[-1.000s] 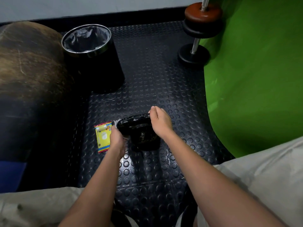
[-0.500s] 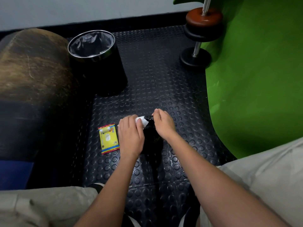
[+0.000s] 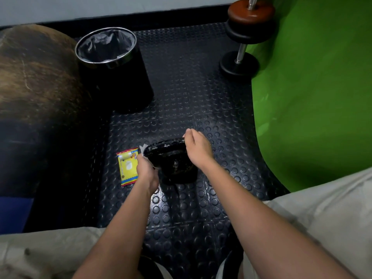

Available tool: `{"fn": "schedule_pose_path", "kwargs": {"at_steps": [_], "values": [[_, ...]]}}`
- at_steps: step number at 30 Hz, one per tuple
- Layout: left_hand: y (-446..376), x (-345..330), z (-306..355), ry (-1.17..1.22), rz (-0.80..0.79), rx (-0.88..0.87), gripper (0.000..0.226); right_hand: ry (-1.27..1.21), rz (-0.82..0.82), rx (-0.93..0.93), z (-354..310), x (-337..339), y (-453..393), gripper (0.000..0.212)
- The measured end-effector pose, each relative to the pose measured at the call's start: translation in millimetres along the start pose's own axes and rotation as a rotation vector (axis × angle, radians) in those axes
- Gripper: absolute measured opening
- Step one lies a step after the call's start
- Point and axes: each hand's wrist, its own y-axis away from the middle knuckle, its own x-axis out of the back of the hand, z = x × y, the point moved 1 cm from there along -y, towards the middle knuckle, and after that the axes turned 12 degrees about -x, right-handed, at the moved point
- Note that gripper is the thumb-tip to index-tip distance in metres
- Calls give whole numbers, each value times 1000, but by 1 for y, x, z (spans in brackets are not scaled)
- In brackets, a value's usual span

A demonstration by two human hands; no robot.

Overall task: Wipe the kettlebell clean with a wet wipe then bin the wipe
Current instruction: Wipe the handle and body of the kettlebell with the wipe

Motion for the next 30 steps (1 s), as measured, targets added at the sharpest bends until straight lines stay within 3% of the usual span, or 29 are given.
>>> {"fn": "schedule_pose_path", "kwargs": {"at_steps": [6,8,10,12,16,18,21,27,30], "values": [[1,-6,7,-129,109,-65,26,25,3,-14,0,-2,-2,49],[3,-11,10,-438,129,-342,26,34,14,-17,1,-3,-3,49],[10,-18,7,-795,51,-765,28,33,24,-15,1,-3,-3,49],[20,-24,0,-997,-28,-1097,28,35,26,-14,0,-3,-3,48],[20,-18,-15,-1056,-74,-1278,28,33,22,-16,2,-3,-3,47],[15,-10,-22,-932,-35,-1215,32,38,20,-11,2,-4,-4,48],[14,-9,-28,-635,120,-961,44,32,20,-9,2,-4,-4,48],[1,-20,-15,-119,225,-151,63,32,33,-3,1,-5,-3,48],[5,-17,-4,62,149,15,45,28,22,-9,2,-5,-3,48]]}}
